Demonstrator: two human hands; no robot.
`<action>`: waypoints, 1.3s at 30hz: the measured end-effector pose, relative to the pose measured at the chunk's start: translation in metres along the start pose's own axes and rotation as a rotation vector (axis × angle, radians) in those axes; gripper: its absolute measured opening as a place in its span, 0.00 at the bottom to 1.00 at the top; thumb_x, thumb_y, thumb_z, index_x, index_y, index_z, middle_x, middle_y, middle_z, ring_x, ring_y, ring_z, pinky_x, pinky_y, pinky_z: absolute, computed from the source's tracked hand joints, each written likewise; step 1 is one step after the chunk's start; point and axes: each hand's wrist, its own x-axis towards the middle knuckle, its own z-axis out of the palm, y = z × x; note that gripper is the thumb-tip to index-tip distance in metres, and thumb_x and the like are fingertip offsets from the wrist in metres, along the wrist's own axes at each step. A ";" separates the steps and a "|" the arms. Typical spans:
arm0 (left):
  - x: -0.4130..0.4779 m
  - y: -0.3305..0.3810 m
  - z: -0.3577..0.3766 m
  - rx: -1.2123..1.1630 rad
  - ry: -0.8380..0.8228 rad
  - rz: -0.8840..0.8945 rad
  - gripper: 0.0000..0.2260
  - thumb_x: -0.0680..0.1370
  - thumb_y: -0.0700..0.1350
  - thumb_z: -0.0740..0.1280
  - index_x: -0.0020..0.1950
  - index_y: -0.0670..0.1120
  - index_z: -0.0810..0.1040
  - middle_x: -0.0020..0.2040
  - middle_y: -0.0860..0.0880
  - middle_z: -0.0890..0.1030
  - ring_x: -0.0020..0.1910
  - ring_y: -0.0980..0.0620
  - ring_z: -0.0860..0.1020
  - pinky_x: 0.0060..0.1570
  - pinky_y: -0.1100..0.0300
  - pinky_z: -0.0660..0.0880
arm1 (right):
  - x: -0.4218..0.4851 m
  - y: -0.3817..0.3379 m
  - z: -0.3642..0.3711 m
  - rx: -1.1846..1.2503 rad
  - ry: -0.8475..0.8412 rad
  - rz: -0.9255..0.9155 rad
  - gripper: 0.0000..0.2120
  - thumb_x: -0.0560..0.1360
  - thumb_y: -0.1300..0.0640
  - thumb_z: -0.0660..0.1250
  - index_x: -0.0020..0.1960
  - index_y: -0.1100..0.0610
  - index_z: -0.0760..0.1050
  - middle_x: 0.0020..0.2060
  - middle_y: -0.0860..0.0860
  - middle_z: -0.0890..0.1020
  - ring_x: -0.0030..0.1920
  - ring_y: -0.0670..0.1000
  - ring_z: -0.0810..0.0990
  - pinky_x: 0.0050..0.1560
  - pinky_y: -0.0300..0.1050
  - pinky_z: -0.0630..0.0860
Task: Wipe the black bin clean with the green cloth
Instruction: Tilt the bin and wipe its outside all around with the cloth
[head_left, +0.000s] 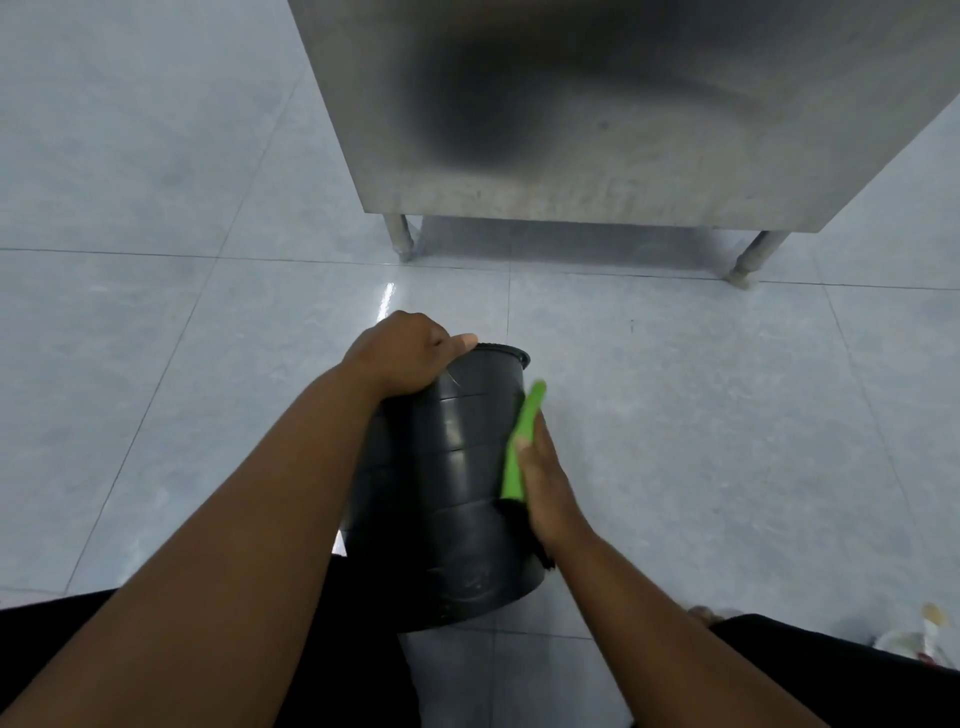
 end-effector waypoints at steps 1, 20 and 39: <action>0.000 0.000 0.002 0.019 0.019 0.009 0.33 0.79 0.67 0.56 0.36 0.37 0.76 0.34 0.45 0.78 0.40 0.45 0.79 0.44 0.51 0.75 | -0.002 0.005 -0.003 0.227 -0.048 0.246 0.41 0.71 0.21 0.53 0.78 0.41 0.58 0.77 0.41 0.63 0.72 0.46 0.67 0.75 0.48 0.62; 0.004 0.004 0.000 0.058 0.111 0.014 0.31 0.80 0.66 0.55 0.29 0.42 0.68 0.30 0.46 0.75 0.38 0.45 0.76 0.39 0.53 0.73 | -0.061 -0.003 0.045 -1.296 -0.218 -0.963 0.32 0.75 0.40 0.62 0.77 0.49 0.64 0.81 0.52 0.56 0.81 0.58 0.47 0.79 0.63 0.42; -0.005 0.010 -0.009 -0.390 -0.028 -0.146 0.31 0.77 0.70 0.51 0.37 0.48 0.80 0.46 0.43 0.82 0.55 0.35 0.77 0.60 0.45 0.71 | 0.012 -0.067 0.052 -1.066 -0.002 -0.785 0.35 0.76 0.38 0.62 0.78 0.51 0.61 0.78 0.54 0.62 0.80 0.60 0.53 0.79 0.61 0.45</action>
